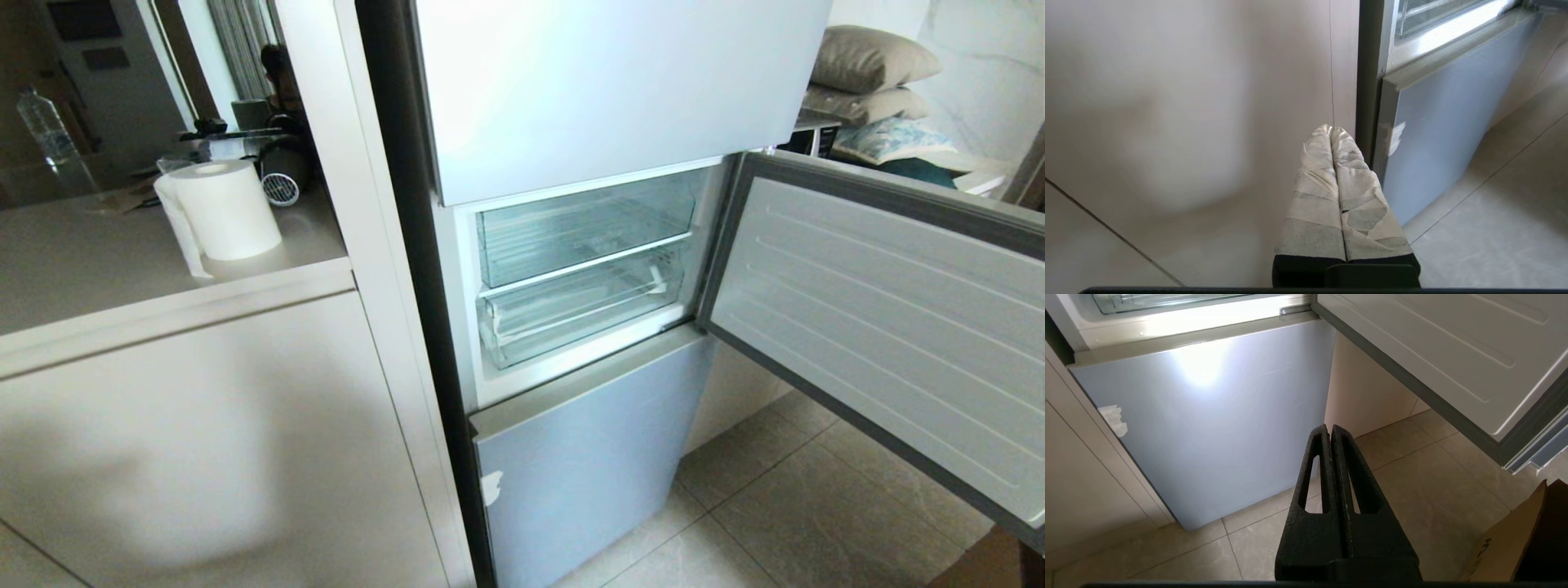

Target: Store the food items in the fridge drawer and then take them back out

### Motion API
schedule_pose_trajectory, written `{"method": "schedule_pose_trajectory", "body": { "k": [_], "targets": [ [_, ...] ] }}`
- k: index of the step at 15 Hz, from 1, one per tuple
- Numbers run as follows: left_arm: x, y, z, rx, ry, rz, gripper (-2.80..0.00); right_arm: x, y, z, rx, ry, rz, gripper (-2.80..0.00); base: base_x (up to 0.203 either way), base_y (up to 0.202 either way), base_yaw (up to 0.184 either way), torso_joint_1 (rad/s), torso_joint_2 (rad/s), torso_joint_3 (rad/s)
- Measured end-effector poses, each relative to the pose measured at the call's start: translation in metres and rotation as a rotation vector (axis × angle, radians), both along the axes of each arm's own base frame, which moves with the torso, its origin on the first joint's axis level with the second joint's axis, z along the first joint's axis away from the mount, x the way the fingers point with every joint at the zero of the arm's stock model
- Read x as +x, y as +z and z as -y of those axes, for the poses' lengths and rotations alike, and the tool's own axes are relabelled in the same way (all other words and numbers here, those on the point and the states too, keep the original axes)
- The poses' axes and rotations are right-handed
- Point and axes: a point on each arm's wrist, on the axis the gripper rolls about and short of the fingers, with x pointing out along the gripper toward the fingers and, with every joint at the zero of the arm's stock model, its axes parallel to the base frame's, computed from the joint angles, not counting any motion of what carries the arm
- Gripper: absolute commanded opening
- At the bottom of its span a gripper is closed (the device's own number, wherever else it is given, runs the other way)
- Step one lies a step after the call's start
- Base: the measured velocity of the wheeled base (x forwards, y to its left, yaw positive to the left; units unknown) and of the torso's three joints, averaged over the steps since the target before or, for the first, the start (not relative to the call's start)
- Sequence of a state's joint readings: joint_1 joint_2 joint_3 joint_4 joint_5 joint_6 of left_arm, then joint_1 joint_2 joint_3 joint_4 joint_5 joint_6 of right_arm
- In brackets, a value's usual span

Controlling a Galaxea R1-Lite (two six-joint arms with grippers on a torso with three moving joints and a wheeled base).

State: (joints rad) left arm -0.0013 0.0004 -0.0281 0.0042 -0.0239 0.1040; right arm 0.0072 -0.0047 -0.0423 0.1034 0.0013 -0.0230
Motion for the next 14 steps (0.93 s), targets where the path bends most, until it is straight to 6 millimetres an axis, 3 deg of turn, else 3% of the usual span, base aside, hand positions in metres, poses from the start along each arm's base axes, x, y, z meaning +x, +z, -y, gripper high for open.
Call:
{"method": "schedule_pose_trajectory", "body": {
  "k": [3,5,9,12,14],
  "targets": [
    [-0.007,0.038,0.002,0.005,-0.113,0.082,-2.80,0.000,0.000,0.000,-0.003,-0.001,-0.001,-2.80,0.000,0.000,0.000,0.000,0.00,0.000],
    [0.002,0.062,0.005,-0.001,-0.222,0.037,-2.80,0.000,0.000,0.000,-0.005,-0.001,-0.001,-2.80,0.000,0.000,0.000,0.000,0.00,0.000],
    [0.051,0.088,0.012,-0.030,-0.541,-0.207,-2.80,0.000,0.000,0.000,-0.002,-0.001,-0.002,-2.80,0.000,0.000,0.000,0.000,0.00,0.000],
    [0.097,0.086,0.029,-0.039,-0.758,-0.395,-2.80,0.000,0.000,0.000,-0.004,-0.001,-0.002,-2.80,0.000,0.000,0.000,0.000,0.00,0.000],
    [0.122,0.079,0.055,-0.005,-0.876,-0.477,-2.80,0.000,0.000,0.000,-0.003,-0.001,-0.002,-2.80,0.000,0.000,0.000,0.000,0.00,0.000]
  ]
}}
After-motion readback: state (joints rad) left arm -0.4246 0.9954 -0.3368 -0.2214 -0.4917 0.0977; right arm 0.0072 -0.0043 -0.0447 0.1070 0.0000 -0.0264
